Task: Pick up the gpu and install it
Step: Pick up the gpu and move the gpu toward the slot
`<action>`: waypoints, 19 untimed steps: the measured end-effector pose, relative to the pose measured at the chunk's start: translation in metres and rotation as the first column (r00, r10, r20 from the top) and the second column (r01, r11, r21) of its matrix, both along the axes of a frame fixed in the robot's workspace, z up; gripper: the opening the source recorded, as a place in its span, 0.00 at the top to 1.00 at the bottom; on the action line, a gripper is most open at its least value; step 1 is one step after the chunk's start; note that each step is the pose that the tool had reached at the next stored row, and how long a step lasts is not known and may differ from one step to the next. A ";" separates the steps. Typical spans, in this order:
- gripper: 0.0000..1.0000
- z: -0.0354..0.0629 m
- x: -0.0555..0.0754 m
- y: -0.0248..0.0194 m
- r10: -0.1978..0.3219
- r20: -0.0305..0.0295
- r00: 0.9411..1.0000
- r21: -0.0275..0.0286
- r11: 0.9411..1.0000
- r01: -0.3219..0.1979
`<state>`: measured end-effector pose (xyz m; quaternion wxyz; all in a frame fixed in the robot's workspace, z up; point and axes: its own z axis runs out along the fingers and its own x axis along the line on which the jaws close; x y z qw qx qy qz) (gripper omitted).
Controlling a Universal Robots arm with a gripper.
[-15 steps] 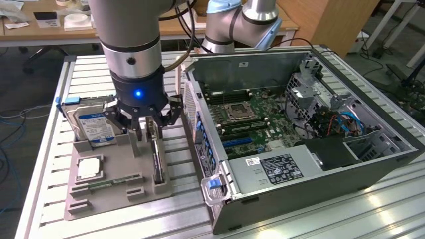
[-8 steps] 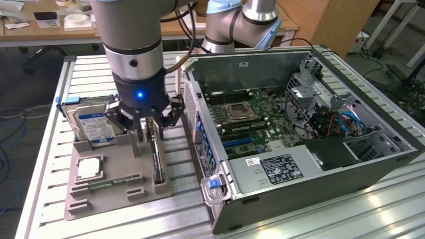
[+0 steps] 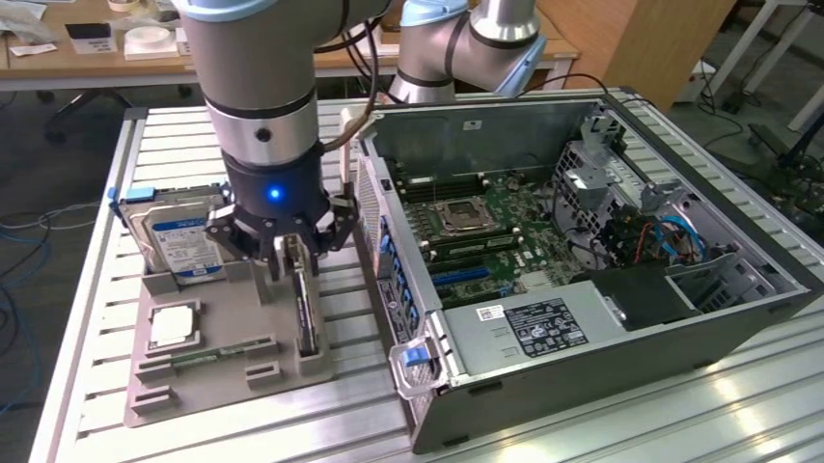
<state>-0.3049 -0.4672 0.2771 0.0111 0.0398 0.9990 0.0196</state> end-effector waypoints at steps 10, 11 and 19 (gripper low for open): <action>0.53 -0.0080 0.001 -0.0083 0.007 -0.005 1.000 -0.003 1.000 -0.007; 0.53 -0.0092 0.002 -0.0083 0.008 -0.005 1.000 -0.003 1.000 -0.008; 0.53 -0.0215 0.003 -0.0085 0.011 -0.007 1.000 -0.003 1.000 -0.011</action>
